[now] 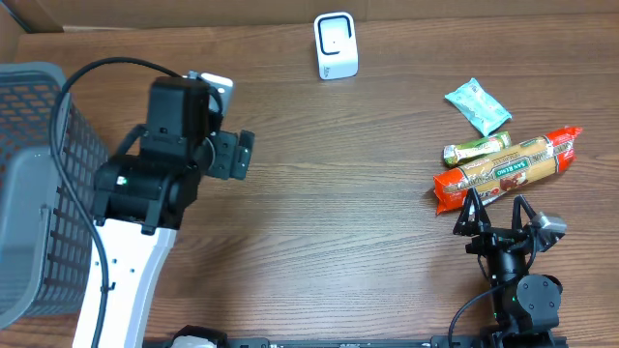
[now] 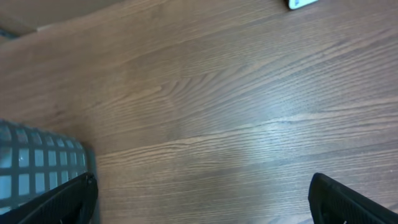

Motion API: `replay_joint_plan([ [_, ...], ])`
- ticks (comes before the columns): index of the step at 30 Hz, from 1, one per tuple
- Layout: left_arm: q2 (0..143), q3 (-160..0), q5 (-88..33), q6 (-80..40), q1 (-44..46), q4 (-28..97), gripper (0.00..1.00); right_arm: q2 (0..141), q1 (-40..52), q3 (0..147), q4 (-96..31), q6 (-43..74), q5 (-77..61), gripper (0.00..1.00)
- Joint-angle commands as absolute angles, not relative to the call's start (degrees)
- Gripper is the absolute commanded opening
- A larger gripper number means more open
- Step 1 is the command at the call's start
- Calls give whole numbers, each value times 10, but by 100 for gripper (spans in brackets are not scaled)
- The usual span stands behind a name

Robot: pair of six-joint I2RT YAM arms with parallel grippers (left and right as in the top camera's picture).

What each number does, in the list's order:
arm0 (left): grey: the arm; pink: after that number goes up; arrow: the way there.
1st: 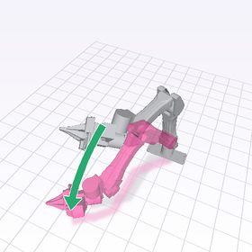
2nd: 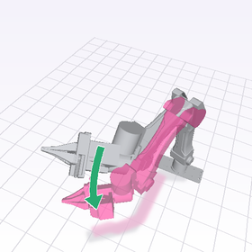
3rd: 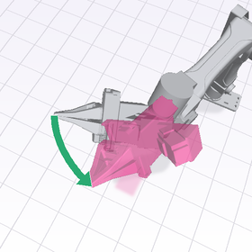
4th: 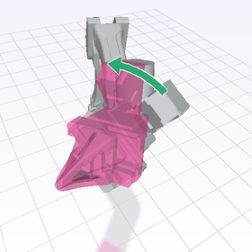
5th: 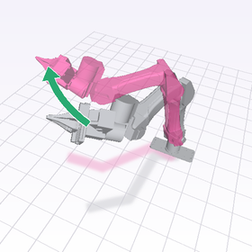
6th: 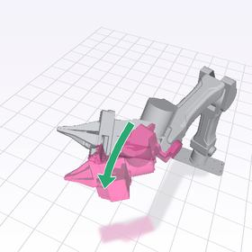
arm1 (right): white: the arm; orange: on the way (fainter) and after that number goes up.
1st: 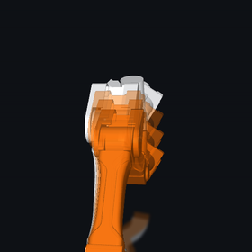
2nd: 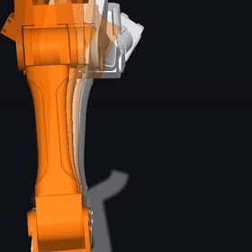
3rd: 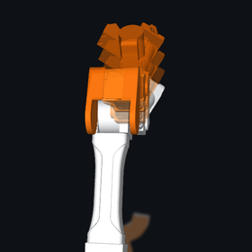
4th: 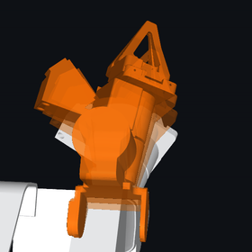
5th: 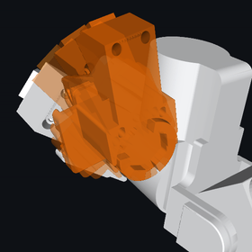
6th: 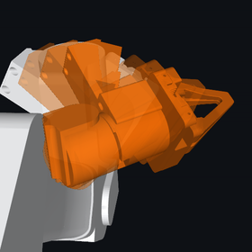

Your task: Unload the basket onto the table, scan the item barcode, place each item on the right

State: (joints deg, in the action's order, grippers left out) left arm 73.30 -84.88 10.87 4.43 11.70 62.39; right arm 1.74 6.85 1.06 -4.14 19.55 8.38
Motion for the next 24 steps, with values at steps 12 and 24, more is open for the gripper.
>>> replay_joint_plan([
  [12, 571, -660, 10, 1, 36, 470, 99, 19, 72, 5, -39, 199, 90, 100],
  [24, 417, -368, -8, -2, 37, 138, 100, 19, 72, 5, -39, 199, 90, 100],
])
